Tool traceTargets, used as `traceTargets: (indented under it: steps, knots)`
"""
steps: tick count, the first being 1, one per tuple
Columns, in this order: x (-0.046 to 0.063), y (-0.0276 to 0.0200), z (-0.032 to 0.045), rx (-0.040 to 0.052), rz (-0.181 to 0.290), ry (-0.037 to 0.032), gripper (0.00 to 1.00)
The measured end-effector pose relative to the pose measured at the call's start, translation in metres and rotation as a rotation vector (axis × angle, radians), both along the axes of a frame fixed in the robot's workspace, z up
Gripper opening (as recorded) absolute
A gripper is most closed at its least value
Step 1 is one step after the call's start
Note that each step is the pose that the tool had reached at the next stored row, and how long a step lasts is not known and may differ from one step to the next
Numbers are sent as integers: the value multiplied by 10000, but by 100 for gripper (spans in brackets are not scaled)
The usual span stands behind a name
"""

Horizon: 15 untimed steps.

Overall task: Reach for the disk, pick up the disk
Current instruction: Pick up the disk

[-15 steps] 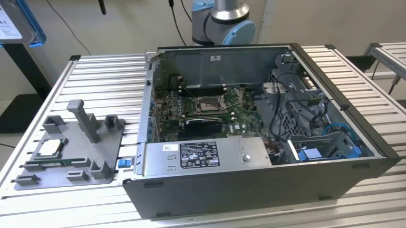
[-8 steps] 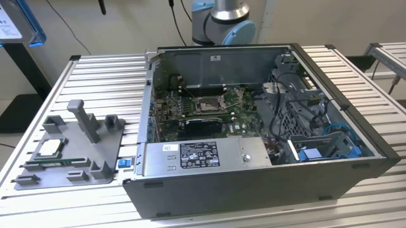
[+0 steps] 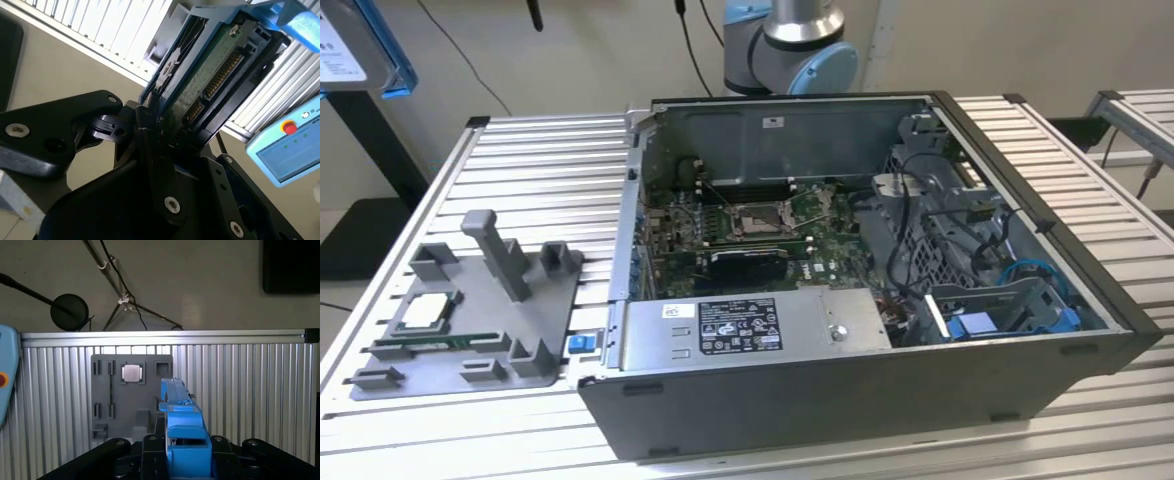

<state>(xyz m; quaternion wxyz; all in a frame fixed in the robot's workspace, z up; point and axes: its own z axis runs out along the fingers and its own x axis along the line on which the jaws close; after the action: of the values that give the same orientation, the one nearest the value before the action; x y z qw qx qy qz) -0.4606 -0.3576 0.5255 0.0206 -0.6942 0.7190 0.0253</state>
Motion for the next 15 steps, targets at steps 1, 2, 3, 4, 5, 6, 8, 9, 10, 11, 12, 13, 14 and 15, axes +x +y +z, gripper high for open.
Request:
traceTargets:
  steps: [1,2,3,4,5,6,8,9,10,11,12,13,14,15]
  knots:
    - [5,0,0,0,1,-1,0]
    - [10,0,0,0,1,0,0]
    - [19,-1,0,0,2,0,0]
    - [29,0,0,0,1,1,0]
    - [39,0,0,0,0,0,0]
    - [53,0,0,0,0,0,0]
    - [81,0,0,0,0,0,0]
    - [98,0,0,0,1,0,0]
    - [113,0,0,0,0,-1,0]
    - [129,0,0,0,0,0,0]
    - [146,0,0,-1,0,0,0]
    - [164,0,0,-1,1,1,0]
    - [181,0,0,0,0,0,0]
    - [196,0,0,0,0,0,0]
